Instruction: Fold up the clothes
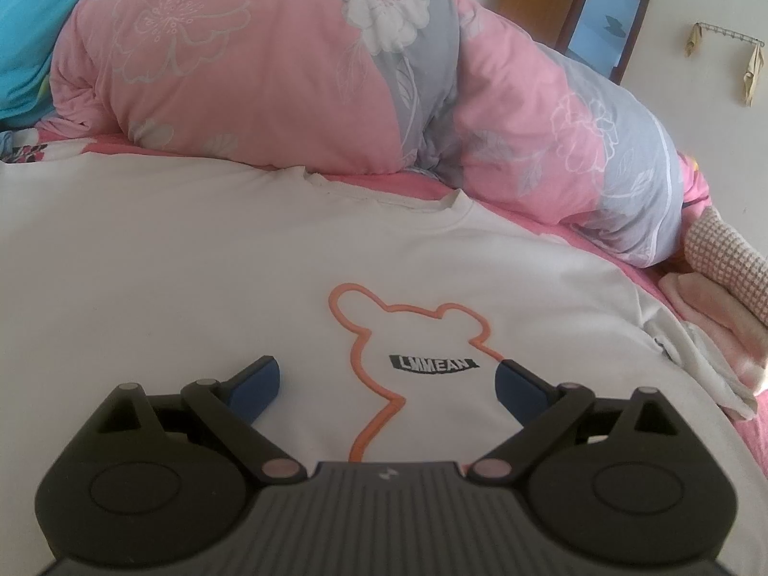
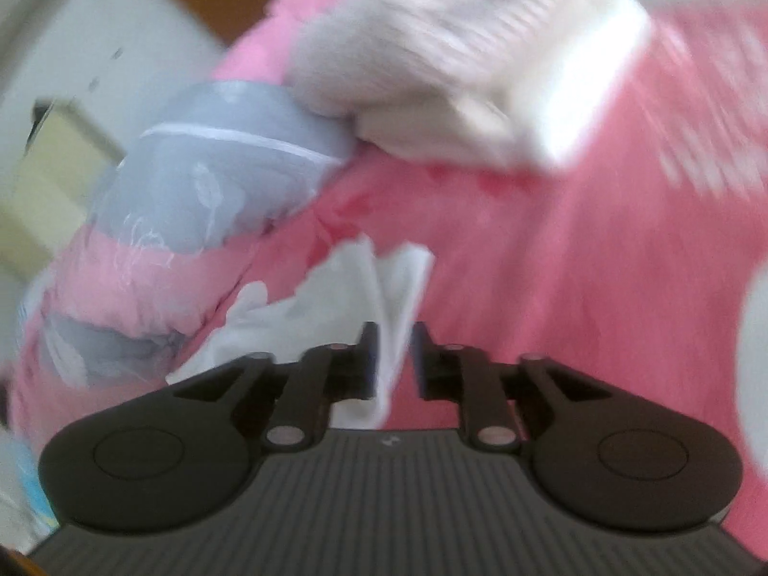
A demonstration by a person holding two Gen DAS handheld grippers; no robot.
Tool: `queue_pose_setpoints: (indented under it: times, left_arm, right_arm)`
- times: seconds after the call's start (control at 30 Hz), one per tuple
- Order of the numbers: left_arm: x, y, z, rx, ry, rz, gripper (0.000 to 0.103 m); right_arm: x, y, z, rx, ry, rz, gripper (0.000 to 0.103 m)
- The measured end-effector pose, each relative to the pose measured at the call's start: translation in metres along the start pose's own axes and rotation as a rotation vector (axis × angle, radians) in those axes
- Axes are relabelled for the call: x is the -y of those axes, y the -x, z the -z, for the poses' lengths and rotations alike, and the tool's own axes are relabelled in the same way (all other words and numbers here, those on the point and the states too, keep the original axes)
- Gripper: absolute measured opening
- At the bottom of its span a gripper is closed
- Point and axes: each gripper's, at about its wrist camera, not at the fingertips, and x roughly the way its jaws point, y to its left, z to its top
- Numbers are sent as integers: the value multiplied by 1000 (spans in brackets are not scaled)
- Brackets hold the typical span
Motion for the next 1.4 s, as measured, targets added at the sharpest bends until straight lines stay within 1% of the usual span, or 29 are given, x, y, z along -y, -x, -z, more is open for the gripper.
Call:
queue_pose_setpoints:
  times: [0.07, 0.17, 0.23, 0.3, 0.33, 0.37, 0.47, 0.5, 0.57, 0.6, 0.63, 0.67, 0.77, 0.9, 1.03, 1.07, 1.17, 1.27, 1.33, 1.4]
  left_arm:
    - [0, 0, 0, -1, 0, 0, 97]
    - [-1, 0, 0, -1, 3, 3, 97]
    - [-1, 1, 0, 0, 6, 5, 97]
    - [-2, 1, 0, 0, 8, 7, 97]
    - [-2, 1, 0, 0, 10, 8, 97]
    - [-3, 1, 0, -1, 11, 9, 97]
    - [-4, 1, 0, -2, 15, 12, 97]
    - [-4, 1, 0, -2, 16, 13, 97]
    - [-4, 1, -1, -2, 18, 14, 97]
    - [-5, 1, -1, -2, 19, 15, 97]
    - [-5, 1, -1, -2, 19, 15, 97]
    - [-5, 2, -1, -2, 20, 16, 97]
    - [-5, 2, -1, -1, 23, 18, 97]
    - [-7, 2, -1, -1, 32, 25, 97]
    - [-10, 3, -1, 3, 48, 38, 97]
    - [-10, 4, -1, 4, 53, 42, 97]
    - [-13, 6, -2, 13, 73, 56, 97]
    - [-16, 12, -5, 28, 98, 56, 97]
    - [-17, 20, -10, 34, 107, 34, 97]
    - [-20, 33, -16, 28, 121, 8, 97]
  right_arm:
    - [-29, -11, -4, -5, 131, -13, 30]
    - [-75, -40, -1, -44, 380, -11, 33]
    - [-104, -62, 9, -50, 556, 34, 36]
    - [-122, -88, 20, -77, 719, 89, 38]
    - [-127, -99, 25, -93, 786, 109, 42]
    - [-133, -109, 30, -110, 853, 129, 43]
    - [-138, -140, 39, -153, 986, 215, 44]
    - [-134, -144, 36, -156, 983, 236, 41]
    - [-125, -151, 24, -159, 932, 248, 24]
    - [-121, -151, 13, -157, 876, 243, 8]
    - [-118, -148, 0, -141, 812, 236, 8]
    - [-117, -142, -15, -104, 750, 223, 7]
    - [-122, -110, -66, 47, 595, 172, 7]
    - [-141, -55, -129, 233, 410, -3, 7]
    - [-176, -15, -155, 327, 313, -229, 7]
    - [-189, -8, -157, 340, 307, -282, 7]
    - [-236, -1, -147, 327, 343, -400, 7]
    - [-286, -5, -130, 276, 369, -496, 7]
    - [-320, -14, -112, 234, 372, -559, 7]
    - [-348, -22, -89, 186, 381, -600, 7]
